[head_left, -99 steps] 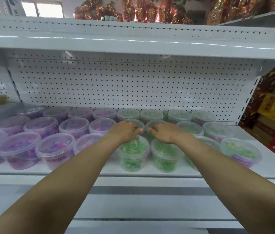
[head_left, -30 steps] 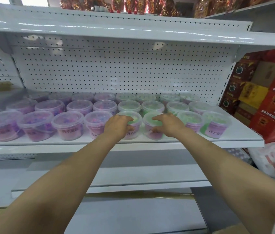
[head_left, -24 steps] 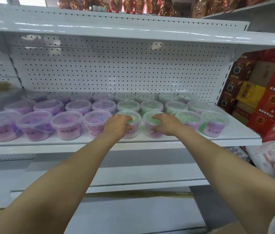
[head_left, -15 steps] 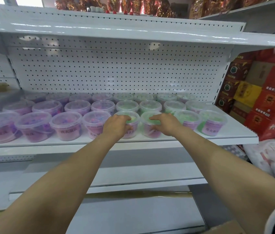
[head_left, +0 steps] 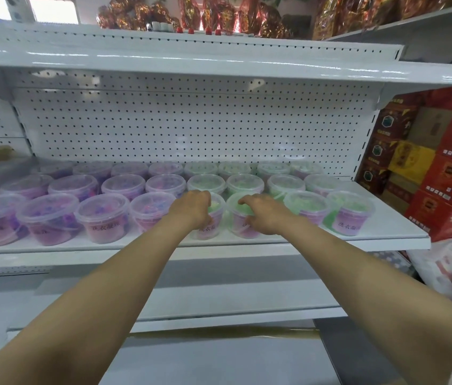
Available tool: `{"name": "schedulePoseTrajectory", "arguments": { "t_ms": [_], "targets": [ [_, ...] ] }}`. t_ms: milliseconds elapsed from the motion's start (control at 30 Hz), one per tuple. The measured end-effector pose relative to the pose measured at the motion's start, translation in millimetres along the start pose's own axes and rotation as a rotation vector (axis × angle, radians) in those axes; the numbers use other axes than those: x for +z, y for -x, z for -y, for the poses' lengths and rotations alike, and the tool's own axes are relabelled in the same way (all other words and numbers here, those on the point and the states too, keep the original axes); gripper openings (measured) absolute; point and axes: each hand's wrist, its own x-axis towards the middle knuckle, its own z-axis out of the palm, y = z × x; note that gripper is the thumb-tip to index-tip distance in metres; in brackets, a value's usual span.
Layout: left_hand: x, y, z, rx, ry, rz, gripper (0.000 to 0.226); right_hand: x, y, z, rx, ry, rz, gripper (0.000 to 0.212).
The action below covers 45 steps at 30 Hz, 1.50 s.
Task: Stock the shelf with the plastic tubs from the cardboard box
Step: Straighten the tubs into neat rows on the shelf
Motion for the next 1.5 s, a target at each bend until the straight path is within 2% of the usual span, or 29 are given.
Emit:
{"name": "schedulePoseTrajectory", "arguments": {
  "t_ms": [67,200,400,500,633,733,900,1200,1400,1433,1500],
  "targets": [
    [-3.8,-9.3,-9.7,-0.017,0.012,0.017,0.053,-4.7,-2.3,-7.2,-0.028,-0.029,0.003,0.058],
    [-6.4,-33.4,-46.6,0.041,0.096,-0.084,0.05,-21.8,-13.4,-40.2,-0.049,-0.057,-0.097,0.052],
    [4.1,-91.2,-121.2,0.071,0.1,-0.069,0.053,-51.9,-38.7,-141.0,0.061,0.022,-0.146,0.043],
    [10.6,-126.0,-155.4,0.064,0.07,-0.05,0.054,-58.6,-54.3,-188.8,0.132,0.056,-0.089,0.052],
    [25.5,-171.3,-189.4,0.01,0.059,0.002,0.056,-56.9,-79.2,-237.8,0.158,0.072,-0.018,0.075],
    [39.7,-199.3,-205.4,-0.037,0.021,0.041,0.054,-50.1,-98.4,-267.3,0.152,0.006,0.01,0.07],
    [61.2,-228.4,-220.0,-0.03,-0.02,0.079,0.059,-38.1,-119.8,-290.9,0.107,-0.073,0.034,0.052],
    [73.8,-243.5,-220.6,-0.025,-0.053,0.045,0.062,-22.8,-141.2,-300.0,0.065,-0.115,0.032,0.046],
    [71.9,-238.6,-212.7,-0.067,-0.07,-0.003,0.061,-20.4,-145.7,-292.5,0.055,-0.125,0.024,0.049],
    [71.2,-237.3,-209.8,-0.081,-0.07,-0.007,0.061,-21.0,-145.6,-288.7,0.056,-0.123,0.032,0.053],
    [70.0,-235.9,-204.2,-0.093,-0.063,0.002,0.061,-22.8,-145.4,-280.5,0.069,-0.147,0.047,0.075]
  ]
}}
